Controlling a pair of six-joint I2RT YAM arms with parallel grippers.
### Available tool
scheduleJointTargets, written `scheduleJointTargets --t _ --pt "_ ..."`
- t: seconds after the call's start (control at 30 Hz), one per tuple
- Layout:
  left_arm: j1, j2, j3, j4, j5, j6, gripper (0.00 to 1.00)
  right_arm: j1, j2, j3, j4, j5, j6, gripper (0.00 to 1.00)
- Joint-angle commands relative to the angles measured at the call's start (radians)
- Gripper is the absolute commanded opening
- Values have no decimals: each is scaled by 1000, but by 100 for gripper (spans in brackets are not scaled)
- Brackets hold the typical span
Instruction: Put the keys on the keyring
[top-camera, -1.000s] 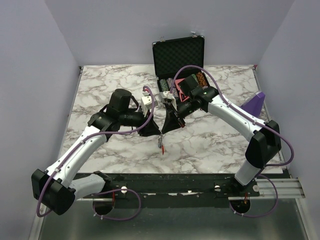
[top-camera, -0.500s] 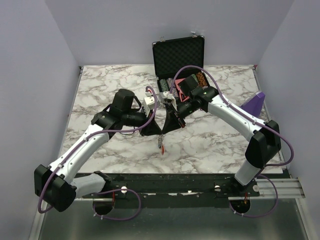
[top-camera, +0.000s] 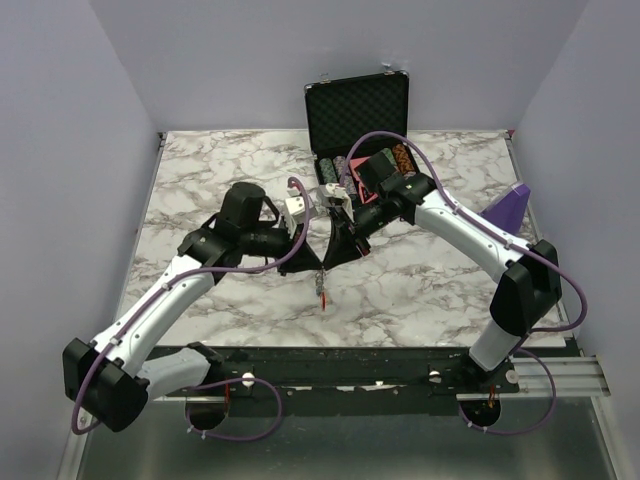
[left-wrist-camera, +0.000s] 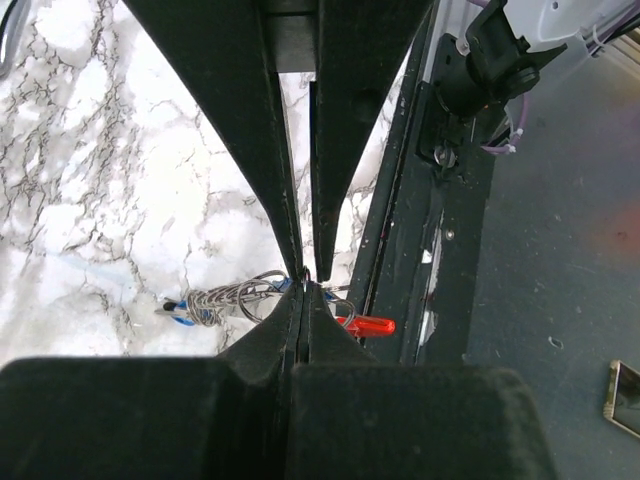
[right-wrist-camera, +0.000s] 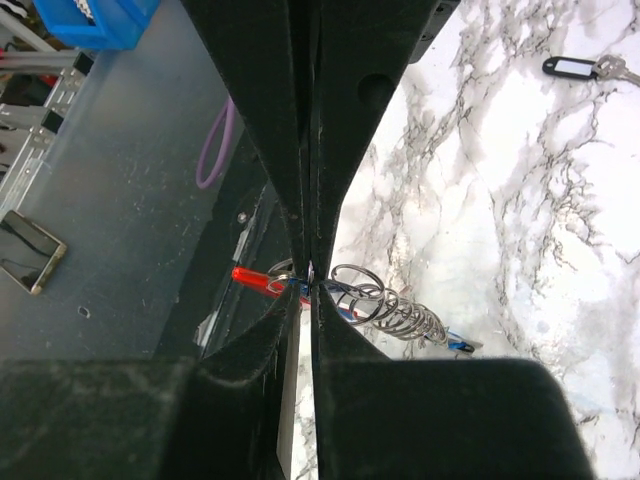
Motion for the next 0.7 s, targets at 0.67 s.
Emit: scheduleJointTargets --t 0.67 --pt "11 -375 -632 1058 -241 -591 0 4 -28 2 74 -97 73 37"
